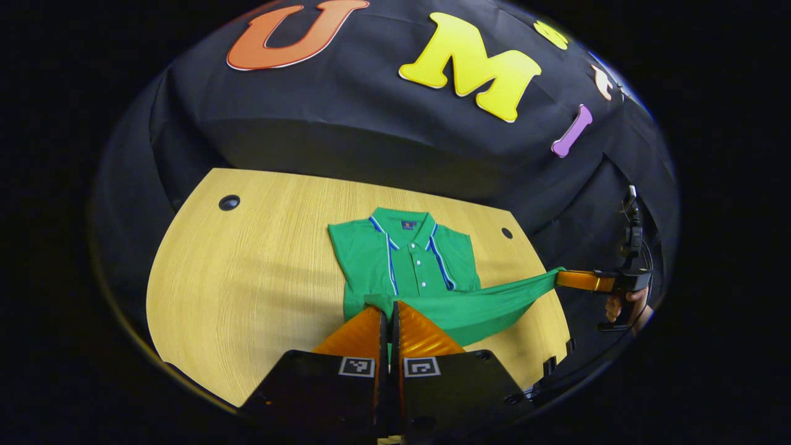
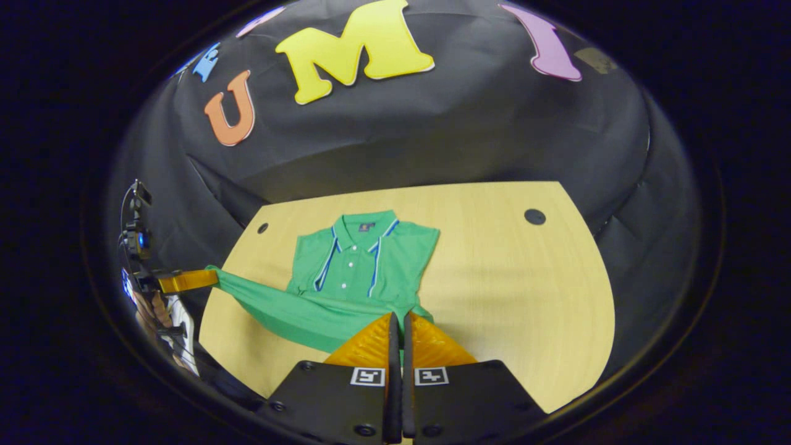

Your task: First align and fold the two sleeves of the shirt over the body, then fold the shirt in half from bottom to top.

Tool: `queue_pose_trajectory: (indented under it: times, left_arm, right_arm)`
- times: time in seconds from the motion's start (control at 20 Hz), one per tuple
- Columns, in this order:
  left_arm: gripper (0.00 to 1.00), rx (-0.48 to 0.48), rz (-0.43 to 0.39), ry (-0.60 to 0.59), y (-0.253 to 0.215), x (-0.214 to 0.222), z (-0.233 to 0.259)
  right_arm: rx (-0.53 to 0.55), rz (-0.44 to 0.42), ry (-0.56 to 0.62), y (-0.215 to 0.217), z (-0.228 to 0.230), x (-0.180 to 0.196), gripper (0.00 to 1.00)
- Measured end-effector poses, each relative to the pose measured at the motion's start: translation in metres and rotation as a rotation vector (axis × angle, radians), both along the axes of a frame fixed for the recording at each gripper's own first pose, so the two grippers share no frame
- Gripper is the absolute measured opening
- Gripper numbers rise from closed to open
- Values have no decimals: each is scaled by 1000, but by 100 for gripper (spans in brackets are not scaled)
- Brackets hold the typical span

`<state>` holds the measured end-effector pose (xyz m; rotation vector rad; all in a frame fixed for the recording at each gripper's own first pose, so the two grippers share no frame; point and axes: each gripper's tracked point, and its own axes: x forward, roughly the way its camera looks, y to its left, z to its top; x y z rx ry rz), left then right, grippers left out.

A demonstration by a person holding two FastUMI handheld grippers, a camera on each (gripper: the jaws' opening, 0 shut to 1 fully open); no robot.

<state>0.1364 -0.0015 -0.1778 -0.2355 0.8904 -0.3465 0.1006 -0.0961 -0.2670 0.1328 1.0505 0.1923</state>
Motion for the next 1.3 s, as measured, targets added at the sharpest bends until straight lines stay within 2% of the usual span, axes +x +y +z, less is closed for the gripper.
queue_pose_trajectory:
  times: [0.1, 0.15, 0.2, 0.25, 0.35, 0.4, 0.45, 0.6, 0.8, 0.85, 0.9, 0.95, 1.3]
  left_arm:
    - [3, -24, 10, -19, 1, 27, 4]
    - [4, -19, 20, -27, 5, 41, 0]
    - [3, -15, 30, -37, 9, 55, -3]
    - [3, -20, 42, -42, 10, 70, -6]
    - [3, -33, 70, -55, 16, 95, -16]
    - [4, -35, 84, -61, 18, 108, -24]
    - [4, -23, 94, -59, 22, 118, -33]
    - [3, -5, 99, -78, 24, 154, -61]
    - [3, 8, 90, -74, 16, 190, -110]
    - [3, 13, 85, -72, 15, 195, -122]
    - [3, 26, 82, -69, 15, 200, -134]
    - [3, 39, 84, -66, 16, 205, -146]
    - [3, 24, 151, -34, 26, 217, -193]
  right_arm:
    - [4, -2, -21, 4, -3, 26, 3]
    - [-3, -3, -30, 5, -9, 40, 7]
    - [-6, -2, -40, 6, -13, 54, 7]
    - [-9, 1, -49, 9, -20, 68, 3]
    - [-14, 18, -66, 16, -36, 97, 3]
    - [-19, 25, -74, 23, -52, 111, 7]
    - [-18, 30, -80, 22, -51, 124, 3]
    - [8, 17, -91, 35, -80, 156, 3]
    - [3, -1, -66, 36, -128, 177, 3]
    - [0, 2, -65, 35, -138, 181, 7]
    - [-11, 4, -69, 32, -149, 187, 3]
    - [-17, 5, -79, 29, -158, 194, 3]
    - [-41, 24, -95, 18, -206, 214, 3]
